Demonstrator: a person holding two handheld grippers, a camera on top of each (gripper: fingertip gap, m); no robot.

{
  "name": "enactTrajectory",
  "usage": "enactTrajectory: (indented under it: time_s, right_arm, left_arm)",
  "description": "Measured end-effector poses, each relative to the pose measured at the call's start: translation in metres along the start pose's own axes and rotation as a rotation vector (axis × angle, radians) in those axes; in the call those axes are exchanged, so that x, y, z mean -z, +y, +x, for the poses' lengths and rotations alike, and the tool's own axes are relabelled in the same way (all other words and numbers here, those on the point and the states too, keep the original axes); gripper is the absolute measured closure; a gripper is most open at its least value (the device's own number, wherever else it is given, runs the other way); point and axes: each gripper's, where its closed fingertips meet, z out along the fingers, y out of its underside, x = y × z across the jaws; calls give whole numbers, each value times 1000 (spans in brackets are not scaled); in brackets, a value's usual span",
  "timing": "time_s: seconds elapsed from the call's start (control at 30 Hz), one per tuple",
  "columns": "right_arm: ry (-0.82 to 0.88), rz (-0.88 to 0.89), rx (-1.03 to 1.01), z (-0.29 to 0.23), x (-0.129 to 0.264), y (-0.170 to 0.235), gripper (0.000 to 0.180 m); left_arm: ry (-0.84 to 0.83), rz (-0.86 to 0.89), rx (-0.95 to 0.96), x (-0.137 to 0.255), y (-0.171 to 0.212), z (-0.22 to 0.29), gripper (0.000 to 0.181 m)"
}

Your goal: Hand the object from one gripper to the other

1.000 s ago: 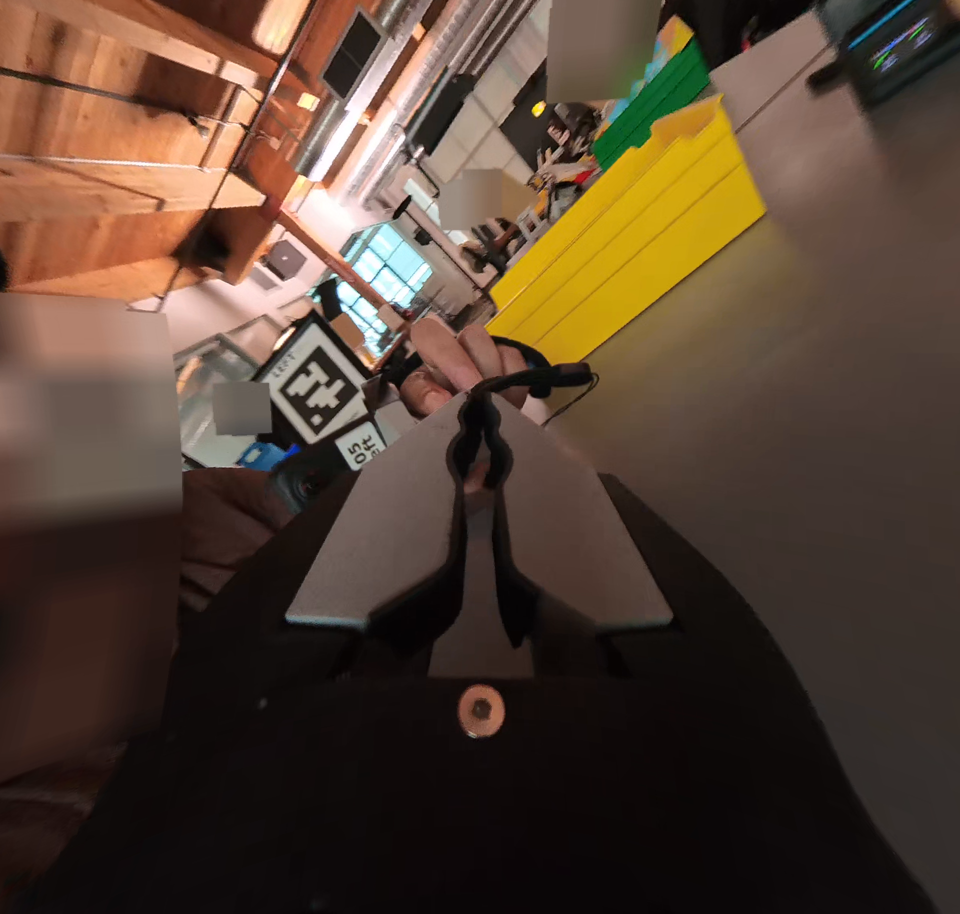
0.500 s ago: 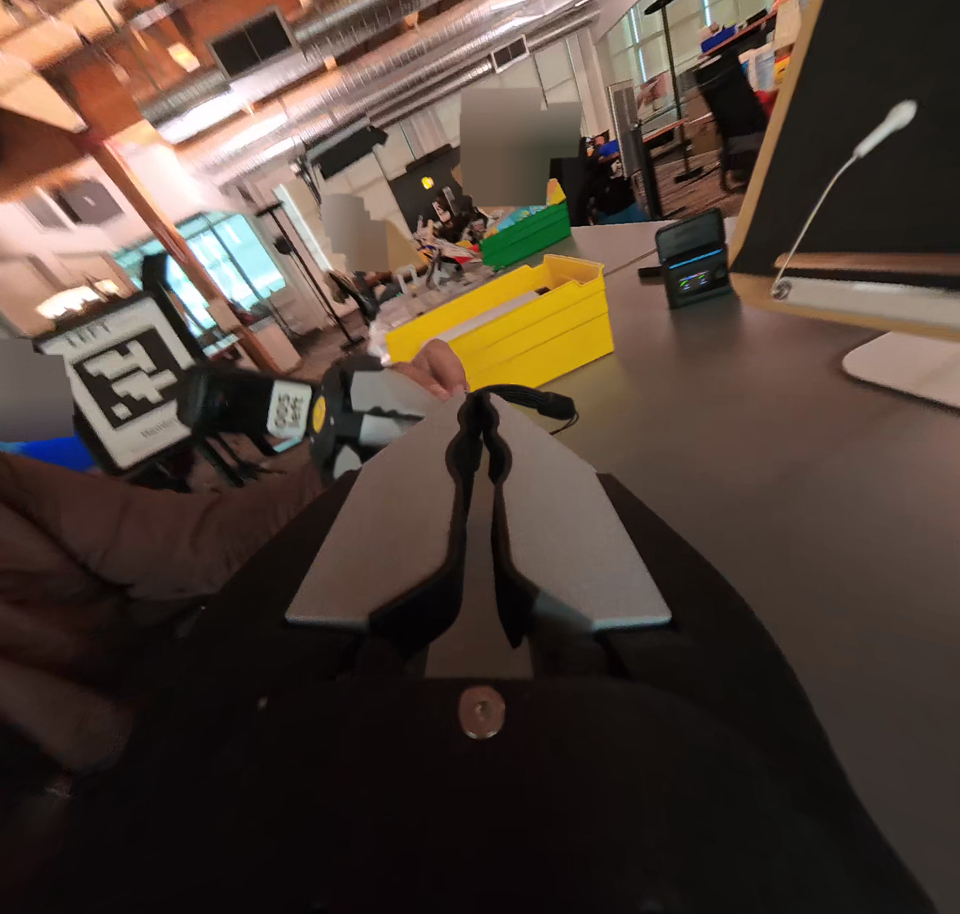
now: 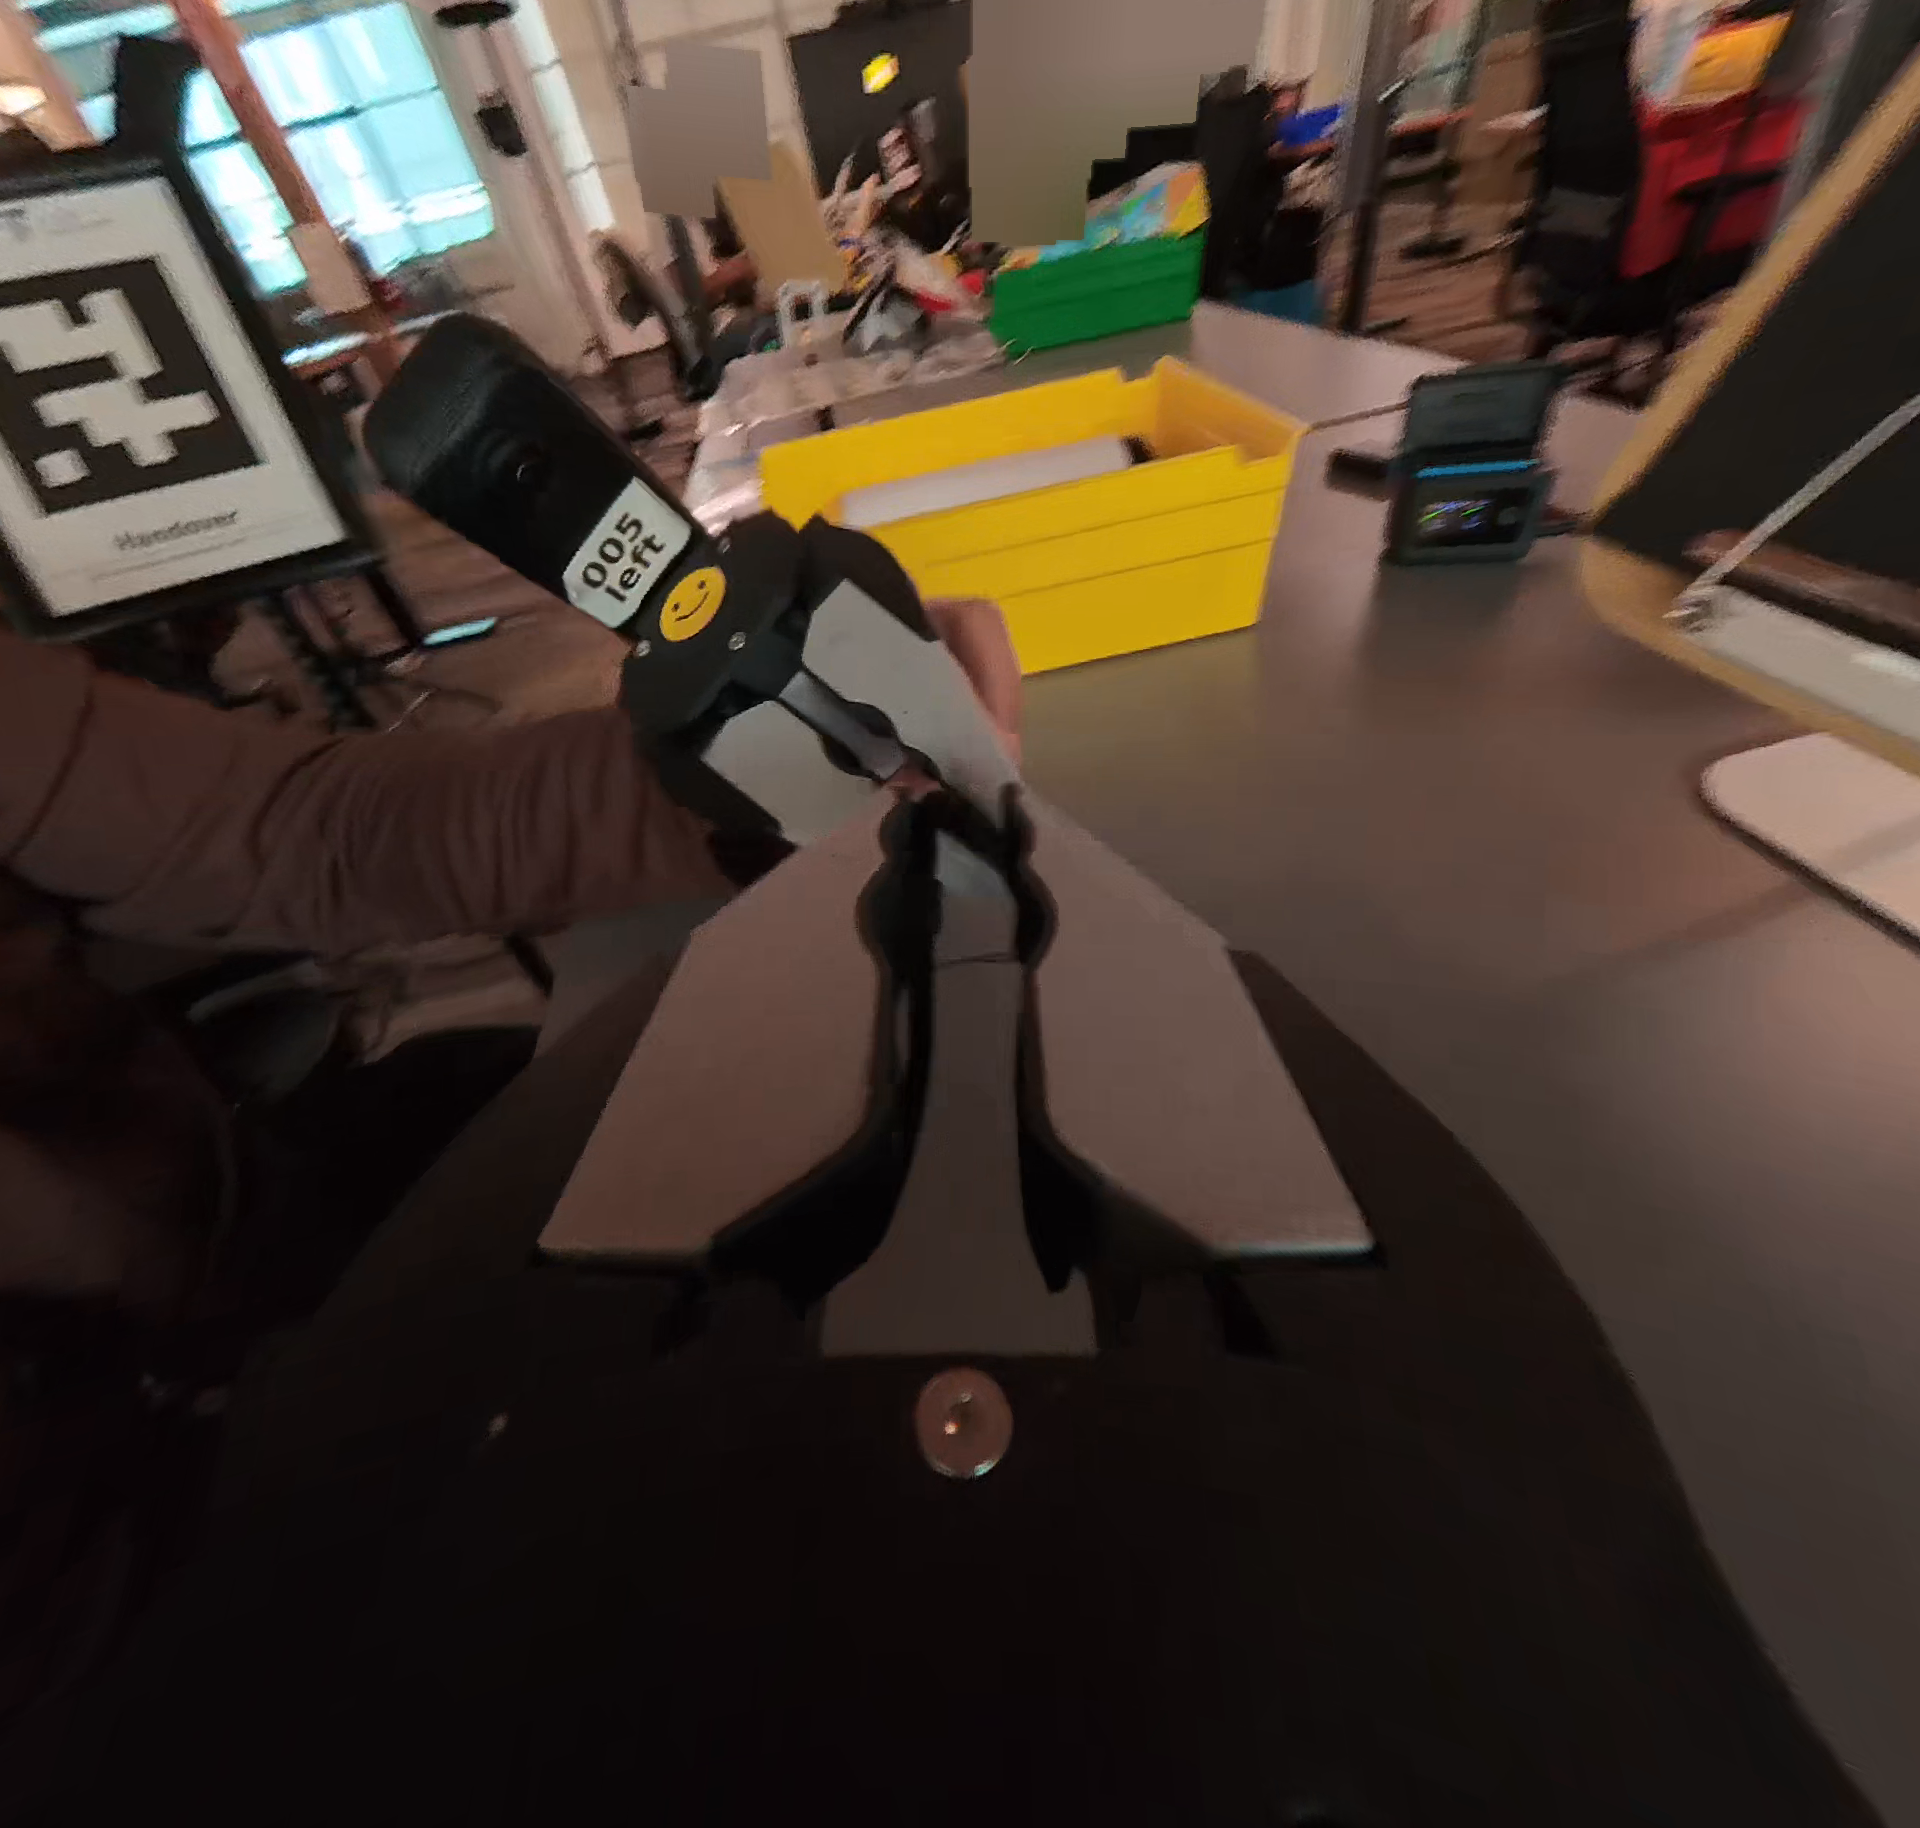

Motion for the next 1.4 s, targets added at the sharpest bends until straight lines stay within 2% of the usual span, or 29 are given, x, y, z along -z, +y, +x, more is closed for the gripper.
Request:
enactTrajectory:
  time_s: [0.03,0.1,0.17,0.23,0.4,0.5,0.57,0.67,0.83,0.9,0.93,1.07,1.1,1.2,1.33,1.4]
  right_arm:
    - [31,44,9,5,6,-8,155]
    - [41,139,-3,8,20,-22,148]
    - [95,198,-46,22,32,-29,131]
    - [109,203,-83,29,36,-27,128]
    - [103,26,-89,29,9,4,130]
    - [65,40,-34,16,-9,2,129]
    - [30,92,-10,7,-16,-7,124]
    - [51,90,-20,10,-22,-6,130]
    - [70,84,15,12,-21,-5,171]
    - [120,59,32,19,-18,-2,171]
    - [173,69,48,26,-14,-4,172]
    - [384,83,52,47,10,-18,172]
    - [432,63,53,50,18,-22,172]
    - [643,-21,83,63,57,-44,173]
    - [953,-229,60,101,146,-64,171]
    - [1036,-387,-50,121,194,-54,171]
  left_arm:
    - [18,33,134,0,-3,-5,181]
    - [74,63,400,1,0,-14,181]
    - [48,88,560,5,6,-32,181]
    - [26,127,689,12,8,-47,181]
    - [96,195,880,14,5,-50,181]
    - [166,180,931,10,5,-39,181]
    - [216,166,946,7,4,-30,181]
    - [262,138,900,2,1,-15,181]
    - [328,88,856,-6,-1,7,181]
    - [325,66,840,-8,2,10,181]
    - [325,59,833,-8,3,11,177]
    - [214,-9,728,-10,18,0,135]
    - [180,-14,700,-9,20,-3,128]
    - [157,-26,649,-10,22,-3,129]
    - [156,-38,648,-11,24,-2,134]
    - [146,-55,651,-12,27,-2,137]
